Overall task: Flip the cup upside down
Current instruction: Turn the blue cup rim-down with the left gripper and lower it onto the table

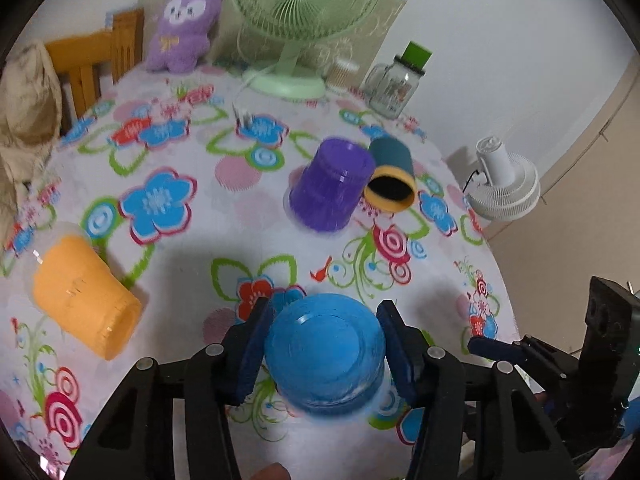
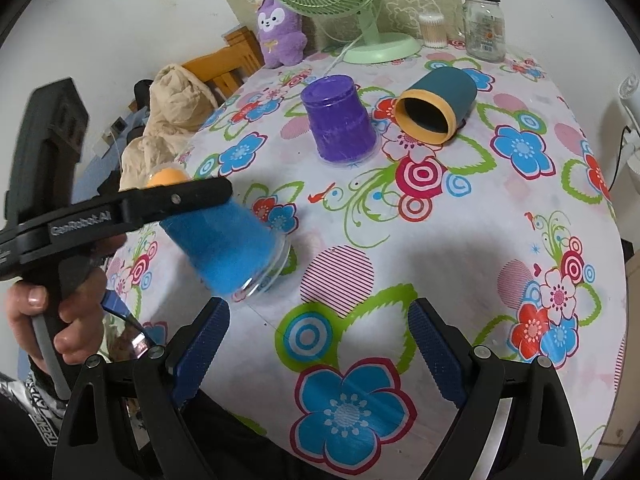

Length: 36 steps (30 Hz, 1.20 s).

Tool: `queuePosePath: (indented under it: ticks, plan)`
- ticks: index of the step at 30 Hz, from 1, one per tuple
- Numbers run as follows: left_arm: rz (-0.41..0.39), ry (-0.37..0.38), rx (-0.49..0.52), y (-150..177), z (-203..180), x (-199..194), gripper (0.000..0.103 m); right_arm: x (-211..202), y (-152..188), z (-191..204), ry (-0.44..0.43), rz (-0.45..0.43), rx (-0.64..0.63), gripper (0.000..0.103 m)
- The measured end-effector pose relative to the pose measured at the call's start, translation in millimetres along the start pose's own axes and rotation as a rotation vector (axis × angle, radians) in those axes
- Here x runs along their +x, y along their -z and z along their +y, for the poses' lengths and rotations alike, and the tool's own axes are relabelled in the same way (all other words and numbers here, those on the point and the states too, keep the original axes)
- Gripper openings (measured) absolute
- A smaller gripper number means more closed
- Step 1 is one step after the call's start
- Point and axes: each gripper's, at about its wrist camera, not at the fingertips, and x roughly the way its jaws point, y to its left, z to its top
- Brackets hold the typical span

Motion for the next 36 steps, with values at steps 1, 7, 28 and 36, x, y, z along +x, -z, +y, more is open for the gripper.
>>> queuePosePath:
  ticks: [1, 7, 28, 36]
  plan:
    - [-0.014, -0.009, 0.010, -0.6, -2.0, -3.7, 0.056, 0.3, -0.5, 1.1, 0.001, -0.001, -0.002, 0.093]
    - [-0.056, -0.034, 0.041, -2.5, -7.2, -14.4, 0.056, 2.1, -2.7, 5.4, 0.009, -0.011, -0.010, 0.093]
    - [-0.106, -0.133, 0.114, 2.6, -20.1, -23.2, 0.056, 2.2, -5.4, 21.2, 0.101, -0.081, -0.077, 0.093]
    - [-0.109, -0.139, 0.124, 2.4, -21.6, -23.9, 0.056, 3.2, -5.3, 22.5, 0.099, -0.076, -0.086, 0.093]
